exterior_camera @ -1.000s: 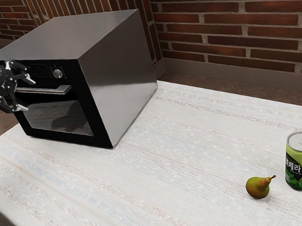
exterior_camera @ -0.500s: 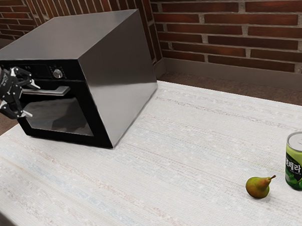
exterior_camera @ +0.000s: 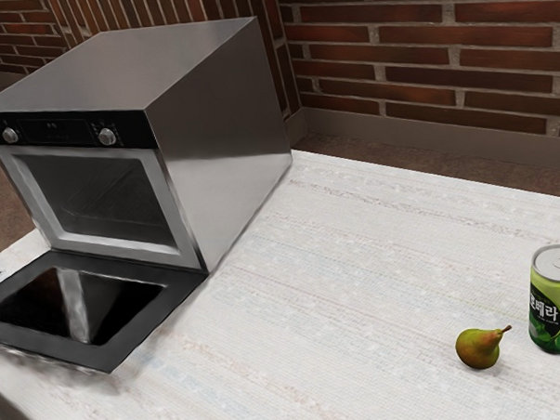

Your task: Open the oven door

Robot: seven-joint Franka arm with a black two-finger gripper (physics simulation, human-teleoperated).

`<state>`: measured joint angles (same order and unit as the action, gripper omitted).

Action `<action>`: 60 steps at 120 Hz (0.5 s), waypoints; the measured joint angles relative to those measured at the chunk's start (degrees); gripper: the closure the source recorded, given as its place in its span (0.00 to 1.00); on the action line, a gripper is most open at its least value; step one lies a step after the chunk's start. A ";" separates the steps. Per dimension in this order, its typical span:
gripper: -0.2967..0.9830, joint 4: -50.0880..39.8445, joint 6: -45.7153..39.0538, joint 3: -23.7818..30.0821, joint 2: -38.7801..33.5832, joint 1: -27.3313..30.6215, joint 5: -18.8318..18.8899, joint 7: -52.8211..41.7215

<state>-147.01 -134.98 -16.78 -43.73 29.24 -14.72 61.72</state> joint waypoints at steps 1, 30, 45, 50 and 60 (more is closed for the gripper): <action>0.23 -0.36 -0.14 0.00 -0.47 0.18 0.09 -0.02; 0.24 27.72 12.42 14.98 1.26 -11.18 11.04 -0.49; 0.23 51.10 27.70 24.43 18.51 -28.95 18.17 -2.90; 0.23 50.96 31.28 24.42 22.66 -32.75 18.57 -3.74; 0.23 49.40 35.53 23.46 27.20 -35.45 18.92 -5.89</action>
<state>-97.61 -99.45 6.68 -16.53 -6.20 4.20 55.83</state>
